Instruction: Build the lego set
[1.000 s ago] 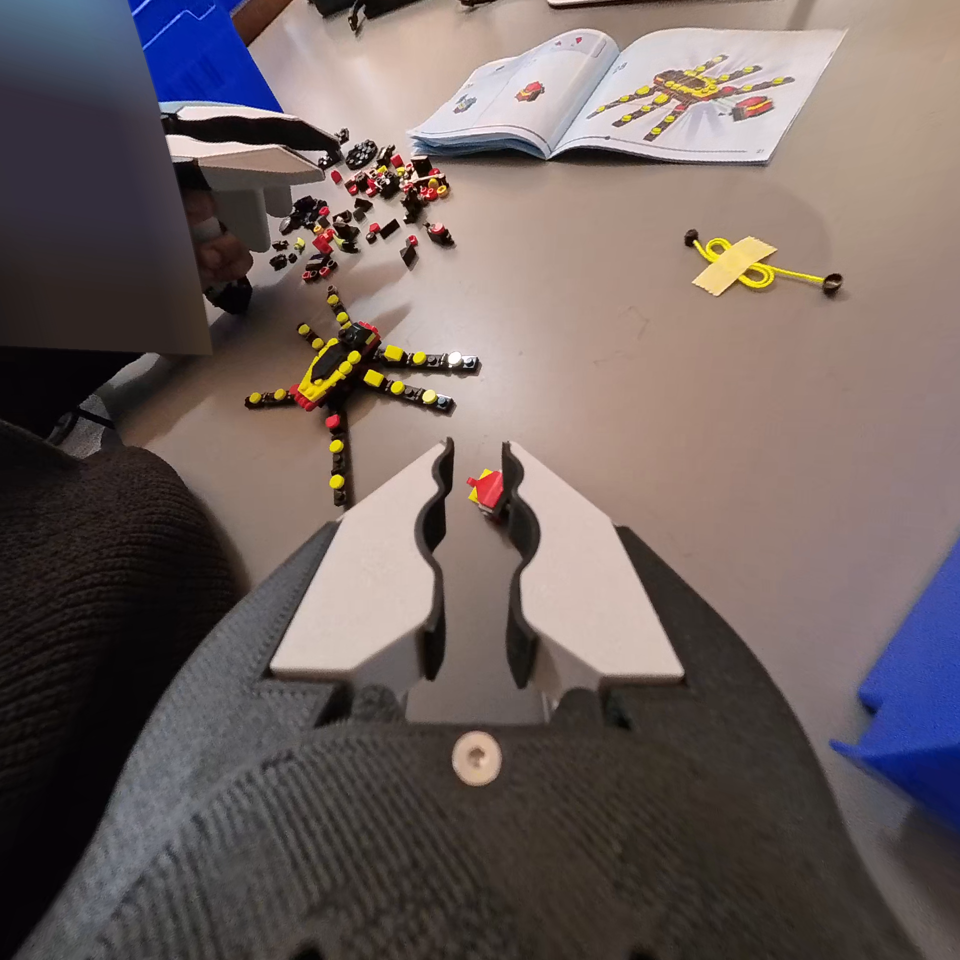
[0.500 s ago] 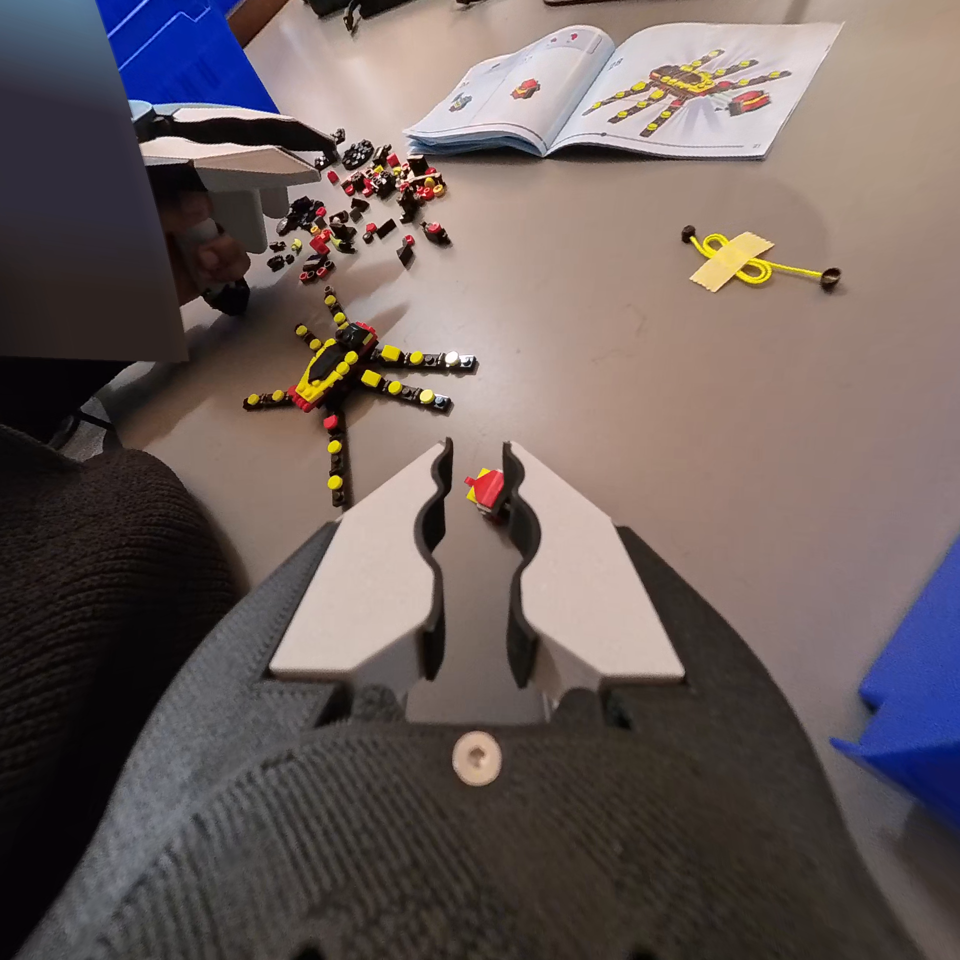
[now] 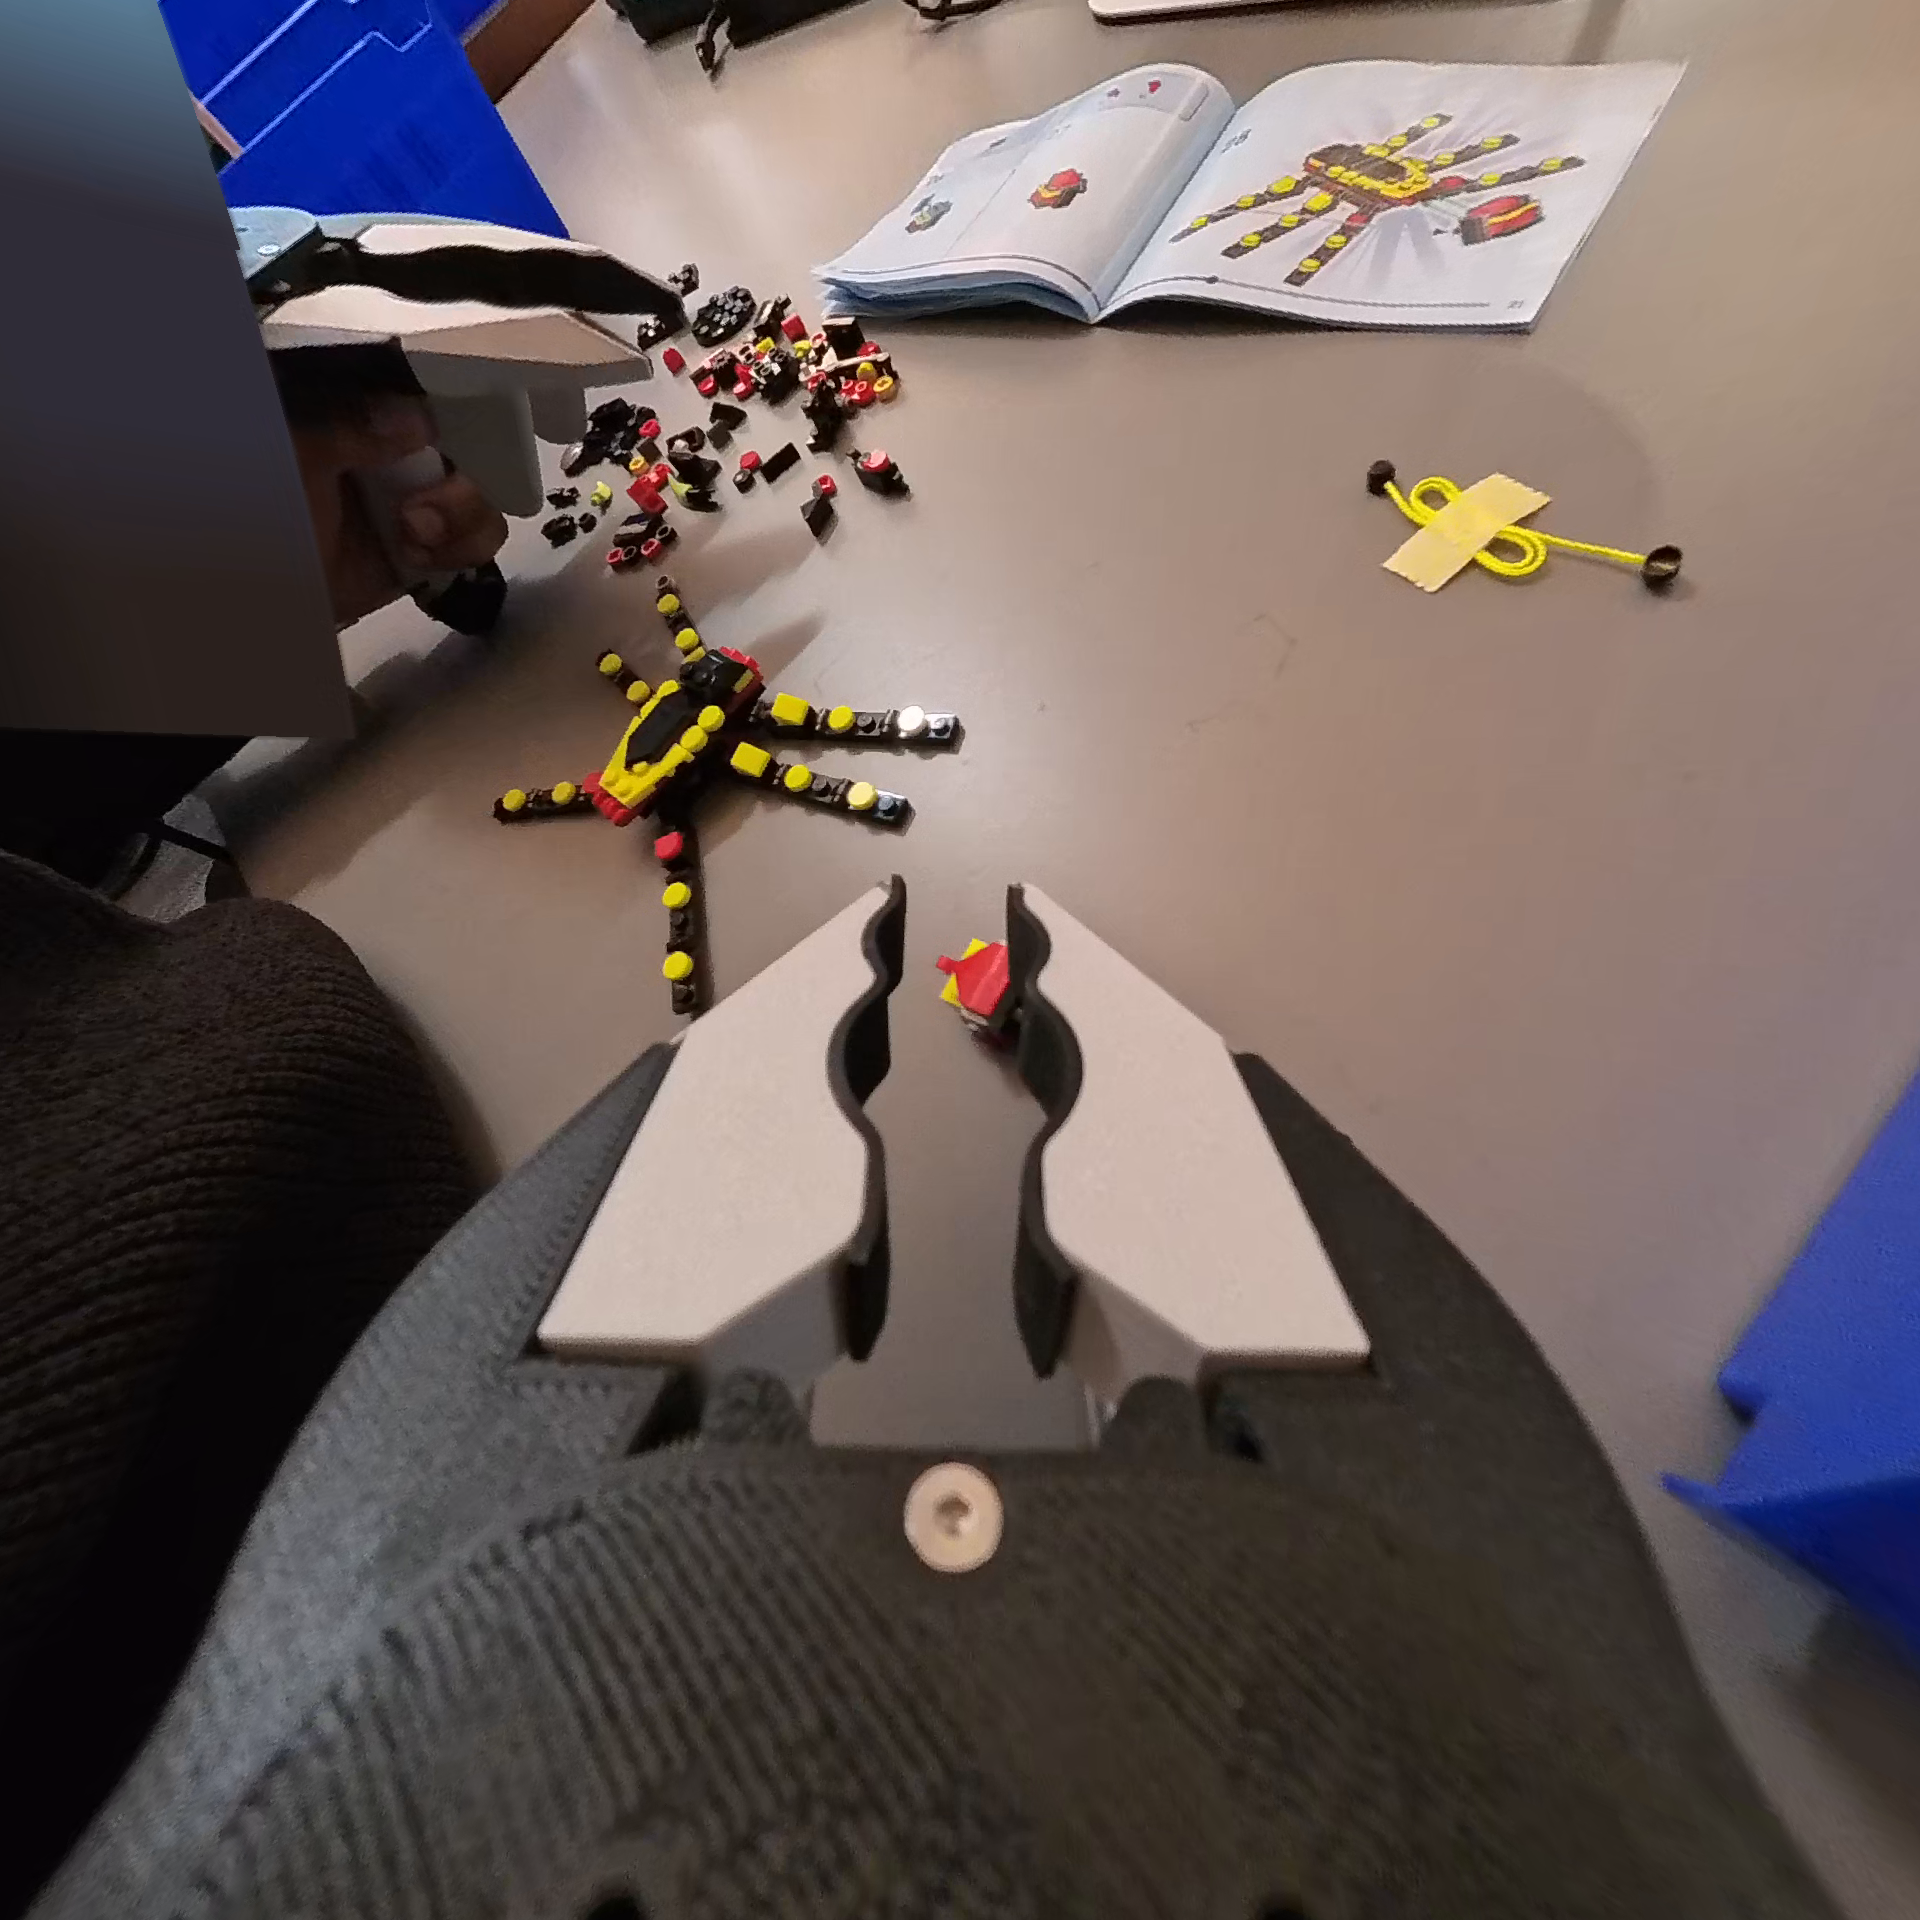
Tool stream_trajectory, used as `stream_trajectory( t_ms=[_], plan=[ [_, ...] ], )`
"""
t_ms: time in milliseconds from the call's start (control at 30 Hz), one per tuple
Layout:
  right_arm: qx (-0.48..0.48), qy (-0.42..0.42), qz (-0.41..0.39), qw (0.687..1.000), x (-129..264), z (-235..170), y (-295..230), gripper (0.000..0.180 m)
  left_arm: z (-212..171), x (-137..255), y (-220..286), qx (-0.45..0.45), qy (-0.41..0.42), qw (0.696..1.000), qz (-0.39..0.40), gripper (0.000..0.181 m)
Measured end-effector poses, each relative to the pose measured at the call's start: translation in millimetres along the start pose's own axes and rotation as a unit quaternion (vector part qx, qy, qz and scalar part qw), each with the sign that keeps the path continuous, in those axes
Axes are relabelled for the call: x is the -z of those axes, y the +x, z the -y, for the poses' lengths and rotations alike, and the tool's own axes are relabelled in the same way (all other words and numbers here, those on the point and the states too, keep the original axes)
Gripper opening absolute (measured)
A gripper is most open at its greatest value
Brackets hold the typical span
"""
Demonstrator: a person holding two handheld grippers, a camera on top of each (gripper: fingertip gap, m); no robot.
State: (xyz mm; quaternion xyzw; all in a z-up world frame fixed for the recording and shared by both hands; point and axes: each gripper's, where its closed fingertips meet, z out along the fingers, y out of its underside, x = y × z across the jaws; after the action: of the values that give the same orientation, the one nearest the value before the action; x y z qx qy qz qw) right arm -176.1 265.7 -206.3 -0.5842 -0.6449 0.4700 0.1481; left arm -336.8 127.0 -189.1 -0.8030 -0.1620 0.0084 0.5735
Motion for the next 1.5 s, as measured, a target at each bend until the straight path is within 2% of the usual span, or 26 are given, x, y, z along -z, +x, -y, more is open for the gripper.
stream_trajectory(
  t_ms=[233, 333, 467, 600, 767, 933, 1067, 1133, 1233, 1500],
  plan=[
    [0.003, 0.006, 0.003, 1.000, 0, 2, -3, 0.017, -6, -1, 14, -0.046, -0.020, 0.999, -0.018, 0.042],
    [-0.009, 0.018, 0.015, 1.000, 1, 5, -7, 0.018, -19, -3, 45, -0.104, -0.066, 0.989, -0.078, 0.049],
    [-0.006, 0.025, 0.023, 0.999, 5, 7, -14, 0.019, -46, -2, 91, -0.192, -0.147, 0.959, -0.148, 0.067],
    [0.028, 0.022, 0.007, 0.999, 10, 9, -20, 0.019, -60, -7, 106, -0.241, -0.169, 0.945, -0.141, 0.072],
    [0.042, 0.036, 0.013, 0.998, 15, 13, -29, 0.019, -67, -14, 109, -0.235, -0.190, 0.943, -0.139, 0.081],
    [0.032, 0.047, 0.025, 0.998, 17, 15, -31, 0.019, -71, -16, 101, -0.249, -0.207, 0.939, -0.117, 0.081],
    [0.017, 0.056, 0.036, 0.998, 18, 18, -31, 0.020, -73, -17, 100, -0.236, -0.215, 0.939, -0.127, 0.079],
    [0.011, 0.062, 0.041, 0.997, 20, 19, -32, 0.020, -74, -17, 102, -0.229, -0.219, 0.938, -0.138, 0.066],
    [0.006, 0.066, 0.044, 0.997, 20, 20, -31, 0.020, -71, -17, 103, -0.206, -0.221, 0.942, -0.145, 0.065],
    [-0.002, 0.076, 0.047, 0.996, 23, 23, -30, 0.020, -38, -20, 96, -0.002, -0.185, 0.969, -0.162, 0.065]
  ],
)
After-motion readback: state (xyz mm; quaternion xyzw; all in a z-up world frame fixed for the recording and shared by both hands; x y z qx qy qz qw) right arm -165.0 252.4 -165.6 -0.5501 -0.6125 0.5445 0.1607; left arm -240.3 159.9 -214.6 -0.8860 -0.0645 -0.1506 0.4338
